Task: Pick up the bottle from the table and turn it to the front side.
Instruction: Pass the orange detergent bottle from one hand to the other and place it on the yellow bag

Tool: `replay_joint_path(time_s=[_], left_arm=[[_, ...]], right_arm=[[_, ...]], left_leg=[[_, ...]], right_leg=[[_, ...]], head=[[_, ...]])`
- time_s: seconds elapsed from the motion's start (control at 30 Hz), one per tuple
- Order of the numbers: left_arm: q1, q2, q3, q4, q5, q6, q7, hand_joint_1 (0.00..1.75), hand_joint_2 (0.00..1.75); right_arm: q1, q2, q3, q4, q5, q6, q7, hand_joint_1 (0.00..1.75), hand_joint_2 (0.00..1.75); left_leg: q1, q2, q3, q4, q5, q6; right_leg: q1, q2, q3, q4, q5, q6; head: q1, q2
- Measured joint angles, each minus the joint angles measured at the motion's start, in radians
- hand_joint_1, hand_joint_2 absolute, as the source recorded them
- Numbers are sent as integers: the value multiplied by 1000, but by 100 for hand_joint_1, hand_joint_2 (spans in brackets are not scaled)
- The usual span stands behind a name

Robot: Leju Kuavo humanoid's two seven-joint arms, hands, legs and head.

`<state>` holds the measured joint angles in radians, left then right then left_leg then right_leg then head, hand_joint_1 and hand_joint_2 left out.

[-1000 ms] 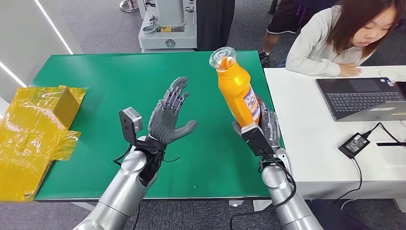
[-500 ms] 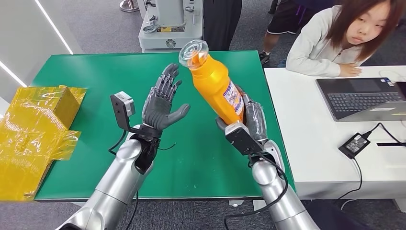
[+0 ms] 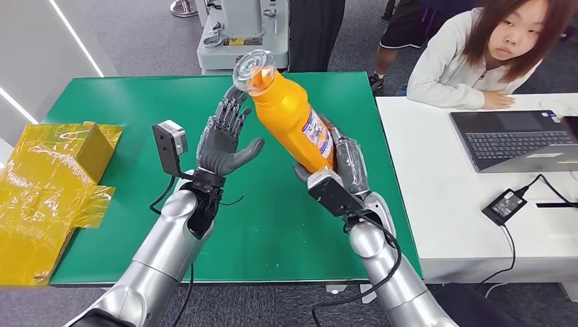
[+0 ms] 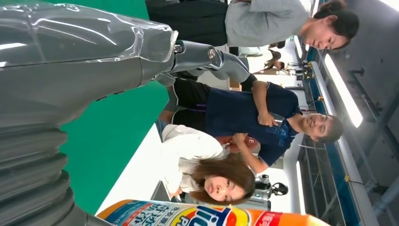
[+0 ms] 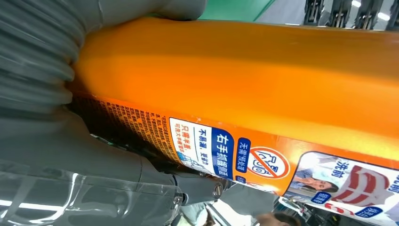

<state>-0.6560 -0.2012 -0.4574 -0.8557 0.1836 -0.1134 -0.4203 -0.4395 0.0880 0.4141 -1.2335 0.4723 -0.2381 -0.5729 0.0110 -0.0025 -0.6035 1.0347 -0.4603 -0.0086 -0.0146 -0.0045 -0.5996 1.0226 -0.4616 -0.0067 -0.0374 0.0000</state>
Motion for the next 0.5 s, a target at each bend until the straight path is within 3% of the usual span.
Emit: replay_joint_path(time_s=[0.27,0.5], left_arm=[[0,9,25,0,-28,10,1,0,175],[0,8,38,0,-35,-3,0,0,175]], right_arm=[[-25,-13,-108,85,-43,-27,-19,175,175],[-53,-15,-134,159,-32,-19,-30,175,175]], left_leg=[[0,0,0,0,0,0],[0,0,0,0,0,0]], right_leg=[[0,0,0,0,0,0],[0,0,0,0,0,0]], head=[[0,0],[0,0]])
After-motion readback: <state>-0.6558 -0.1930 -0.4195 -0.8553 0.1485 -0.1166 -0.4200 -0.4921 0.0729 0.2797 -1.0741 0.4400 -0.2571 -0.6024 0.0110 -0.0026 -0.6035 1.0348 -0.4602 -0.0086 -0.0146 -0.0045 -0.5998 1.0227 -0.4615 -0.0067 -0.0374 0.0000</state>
